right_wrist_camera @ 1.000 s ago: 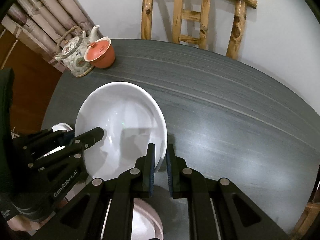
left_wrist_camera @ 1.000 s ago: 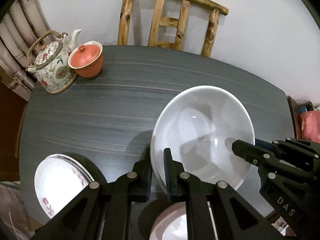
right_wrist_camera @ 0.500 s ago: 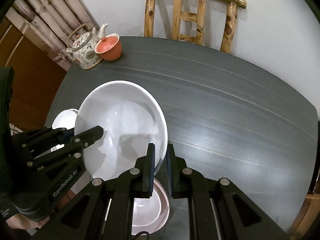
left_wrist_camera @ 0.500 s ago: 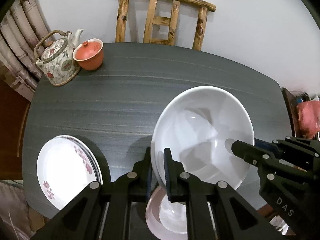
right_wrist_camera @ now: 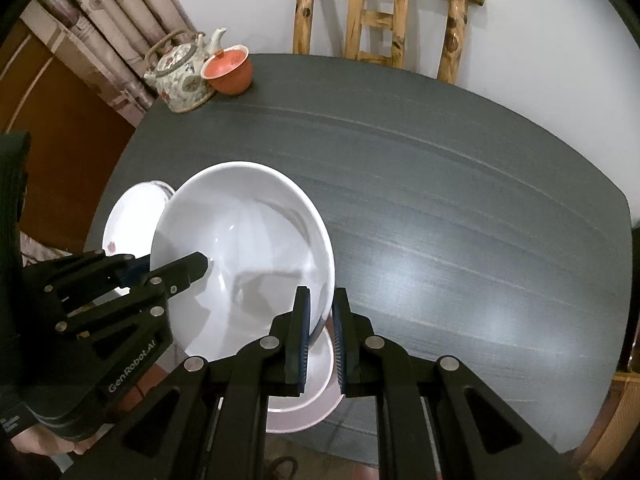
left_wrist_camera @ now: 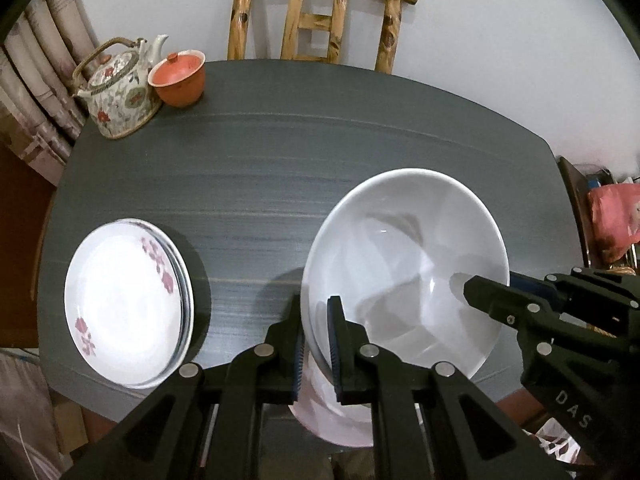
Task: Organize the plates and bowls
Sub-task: 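Lift the Dog bowl with the left tool and carry it to the pink bowl, then lower the Dog bowl into the pink bowl with the left tool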
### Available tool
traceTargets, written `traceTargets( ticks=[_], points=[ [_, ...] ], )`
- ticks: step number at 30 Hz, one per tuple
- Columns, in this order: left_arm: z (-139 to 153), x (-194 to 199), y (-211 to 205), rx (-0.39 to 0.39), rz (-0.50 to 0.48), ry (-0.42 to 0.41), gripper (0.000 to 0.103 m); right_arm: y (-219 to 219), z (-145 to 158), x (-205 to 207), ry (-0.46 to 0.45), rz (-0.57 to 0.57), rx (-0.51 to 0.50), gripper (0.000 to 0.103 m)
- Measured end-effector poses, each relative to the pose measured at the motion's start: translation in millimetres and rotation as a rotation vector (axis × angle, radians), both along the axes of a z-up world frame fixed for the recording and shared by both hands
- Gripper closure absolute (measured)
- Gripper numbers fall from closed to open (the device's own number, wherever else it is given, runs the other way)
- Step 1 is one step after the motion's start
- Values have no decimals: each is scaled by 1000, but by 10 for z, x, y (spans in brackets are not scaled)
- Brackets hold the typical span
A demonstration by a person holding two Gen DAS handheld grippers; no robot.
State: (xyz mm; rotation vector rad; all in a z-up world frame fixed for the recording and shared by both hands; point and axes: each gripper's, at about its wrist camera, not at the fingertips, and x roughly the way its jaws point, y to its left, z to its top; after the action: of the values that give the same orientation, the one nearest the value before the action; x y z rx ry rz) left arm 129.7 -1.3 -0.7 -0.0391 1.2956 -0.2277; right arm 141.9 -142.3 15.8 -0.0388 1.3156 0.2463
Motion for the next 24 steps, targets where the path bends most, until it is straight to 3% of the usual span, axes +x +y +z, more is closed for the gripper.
traceTargets(
  ticks=[24],
  points=[
    [-353, -426, -70, 4, -21, 58, 93, 25, -304, -495, 51, -15, -6, 92]
  ],
)
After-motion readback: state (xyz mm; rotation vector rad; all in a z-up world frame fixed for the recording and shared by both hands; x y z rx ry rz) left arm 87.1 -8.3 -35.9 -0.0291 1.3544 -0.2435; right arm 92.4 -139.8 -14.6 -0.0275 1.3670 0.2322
